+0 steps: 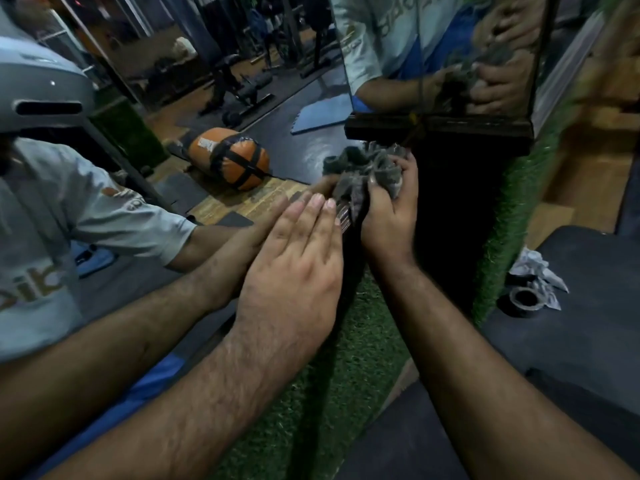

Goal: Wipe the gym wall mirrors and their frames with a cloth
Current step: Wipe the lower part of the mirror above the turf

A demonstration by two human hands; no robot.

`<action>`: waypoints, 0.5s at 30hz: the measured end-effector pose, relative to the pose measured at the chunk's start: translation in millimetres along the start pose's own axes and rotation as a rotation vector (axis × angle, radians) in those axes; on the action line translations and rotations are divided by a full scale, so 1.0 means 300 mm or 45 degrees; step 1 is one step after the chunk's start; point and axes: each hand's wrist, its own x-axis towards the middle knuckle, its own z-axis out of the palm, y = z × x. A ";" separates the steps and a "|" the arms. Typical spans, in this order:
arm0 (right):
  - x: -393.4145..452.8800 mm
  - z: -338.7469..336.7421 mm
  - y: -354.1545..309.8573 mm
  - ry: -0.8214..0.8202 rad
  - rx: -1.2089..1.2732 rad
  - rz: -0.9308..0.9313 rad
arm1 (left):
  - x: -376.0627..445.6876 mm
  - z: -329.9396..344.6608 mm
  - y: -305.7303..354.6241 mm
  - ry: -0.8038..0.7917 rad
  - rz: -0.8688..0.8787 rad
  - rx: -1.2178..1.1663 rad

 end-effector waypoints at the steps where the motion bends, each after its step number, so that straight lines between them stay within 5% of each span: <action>1: 0.010 -0.003 -0.008 -0.032 -0.031 -0.028 | 0.014 0.006 0.008 -0.001 0.013 -0.007; 5: -0.029 -0.090 0.047 -0.265 -0.208 -0.226 | 0.038 0.022 0.031 -0.068 0.046 -0.008; 10: 0.107 -0.043 -0.008 -0.007 -0.194 -0.044 | 0.114 -0.003 0.050 -0.316 0.204 0.014; 12: 0.121 -0.033 -0.018 -0.084 -0.213 -0.108 | 0.142 -0.002 0.056 -0.383 0.250 0.020; 15: 0.128 -0.060 0.005 -0.096 -0.216 -0.060 | 0.144 0.056 0.065 -0.152 0.162 -0.108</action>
